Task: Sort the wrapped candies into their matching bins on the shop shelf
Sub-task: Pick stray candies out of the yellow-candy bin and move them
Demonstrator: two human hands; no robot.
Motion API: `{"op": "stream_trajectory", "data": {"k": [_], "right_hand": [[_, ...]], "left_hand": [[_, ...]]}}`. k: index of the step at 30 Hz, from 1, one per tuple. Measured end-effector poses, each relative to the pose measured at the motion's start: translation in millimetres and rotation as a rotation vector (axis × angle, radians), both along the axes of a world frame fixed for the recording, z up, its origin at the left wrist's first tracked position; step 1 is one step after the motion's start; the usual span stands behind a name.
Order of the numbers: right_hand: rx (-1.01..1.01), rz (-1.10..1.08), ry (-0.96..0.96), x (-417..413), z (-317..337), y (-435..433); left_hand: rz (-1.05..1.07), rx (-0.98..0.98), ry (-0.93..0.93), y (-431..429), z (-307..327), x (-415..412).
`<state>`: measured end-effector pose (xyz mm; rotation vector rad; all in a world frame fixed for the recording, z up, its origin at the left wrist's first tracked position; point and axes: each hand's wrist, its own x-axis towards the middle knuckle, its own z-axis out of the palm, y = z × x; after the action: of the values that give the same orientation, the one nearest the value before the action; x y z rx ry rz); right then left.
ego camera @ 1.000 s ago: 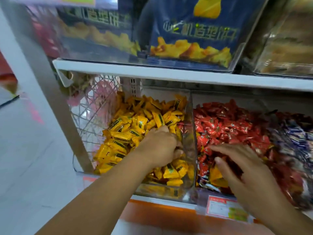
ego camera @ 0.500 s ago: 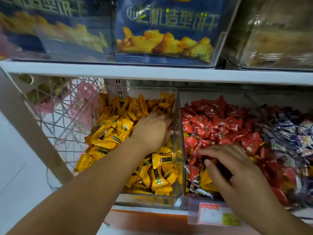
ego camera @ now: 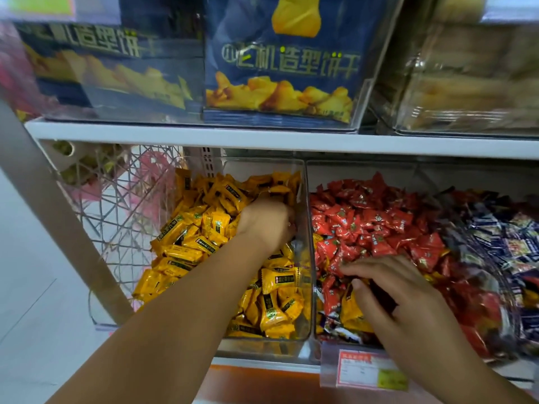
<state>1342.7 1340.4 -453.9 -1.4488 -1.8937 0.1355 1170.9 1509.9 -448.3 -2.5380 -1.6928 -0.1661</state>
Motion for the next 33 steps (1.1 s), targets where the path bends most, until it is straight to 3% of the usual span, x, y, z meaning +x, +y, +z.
{"op": "stream_trajectory", "data": {"k": [4,8,12,18,21,25,28,33], "right_hand": [[0.008,0.001,0.011,0.4,-1.4,0.7],[0.008,0.001,0.005,0.7,-3.0,0.8],[0.005,-0.001,0.018,0.9,-2.9,0.0],[-0.007,0.008,-0.006,-1.0,-0.4,-2.5],[-0.011,0.005,-0.016,-1.0,0.4,-3.2],[-0.001,0.014,0.005,0.2,-0.1,-3.9],[0.026,0.014,-0.018,-0.7,0.1,-4.1],[0.015,0.020,-0.028,-2.3,-0.8,-2.0]], "left_hand": [[-0.009,-0.133,-0.241,-8.6,7.4,-17.0],[0.010,-0.138,-0.451,-26.2,7.1,-28.7],[-0.031,-0.239,-0.848,-34.9,15.9,-35.5],[-0.085,-0.218,-1.080,-50.1,55.7,-23.4],[-0.223,-0.187,-0.951,-55.6,65.6,4.0],[-0.138,-0.187,-0.925,-37.1,64.1,-4.7],[-0.107,-0.235,-0.550,-26.8,38.1,-19.7],[-0.155,-0.191,-0.394,-10.1,5.9,-23.1]]}}
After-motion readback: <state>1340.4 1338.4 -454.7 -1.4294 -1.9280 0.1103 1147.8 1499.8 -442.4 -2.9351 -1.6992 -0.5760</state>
